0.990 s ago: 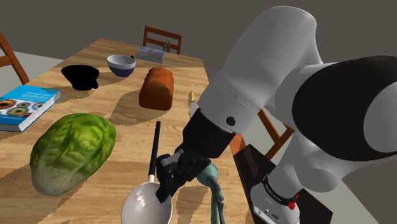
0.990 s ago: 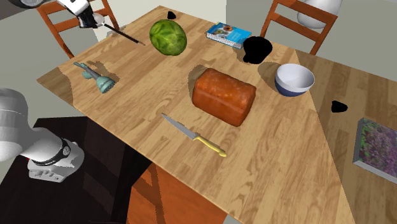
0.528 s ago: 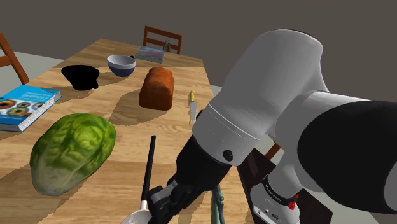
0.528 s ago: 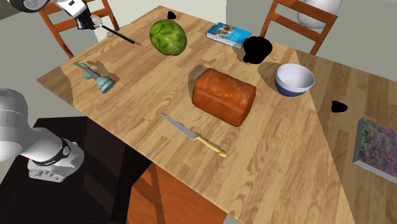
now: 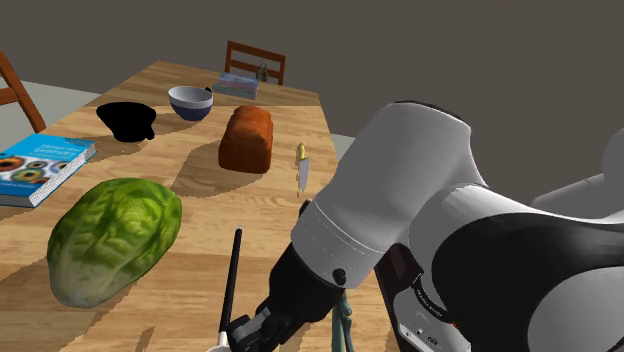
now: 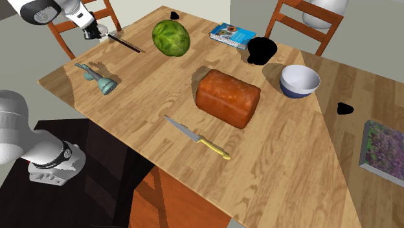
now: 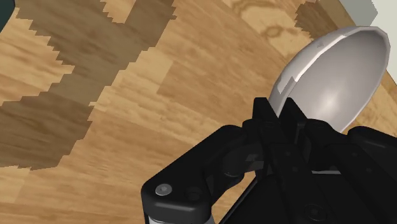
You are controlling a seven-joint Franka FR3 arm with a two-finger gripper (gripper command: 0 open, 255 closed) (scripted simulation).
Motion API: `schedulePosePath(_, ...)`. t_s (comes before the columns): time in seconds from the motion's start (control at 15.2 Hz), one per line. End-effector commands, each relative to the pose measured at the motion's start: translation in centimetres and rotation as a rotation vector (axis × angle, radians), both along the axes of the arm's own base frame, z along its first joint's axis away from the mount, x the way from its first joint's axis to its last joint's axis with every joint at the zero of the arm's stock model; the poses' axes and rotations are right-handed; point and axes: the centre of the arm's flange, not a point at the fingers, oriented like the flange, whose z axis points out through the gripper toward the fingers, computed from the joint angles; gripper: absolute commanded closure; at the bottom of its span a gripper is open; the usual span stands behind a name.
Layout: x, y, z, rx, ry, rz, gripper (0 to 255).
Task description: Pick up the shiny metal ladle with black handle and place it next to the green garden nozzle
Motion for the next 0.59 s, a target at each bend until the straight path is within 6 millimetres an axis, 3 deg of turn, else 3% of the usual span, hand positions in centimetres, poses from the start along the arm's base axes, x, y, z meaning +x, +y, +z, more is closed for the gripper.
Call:
schedulePosePath(0.0, 0.0, -0.1, -0.9, 0.0, 0.0, 0.0, 255)
schedulePosePath(0.53, 0.0, -0.1, -5.2, 0.0, 0.0, 0.0, 255)
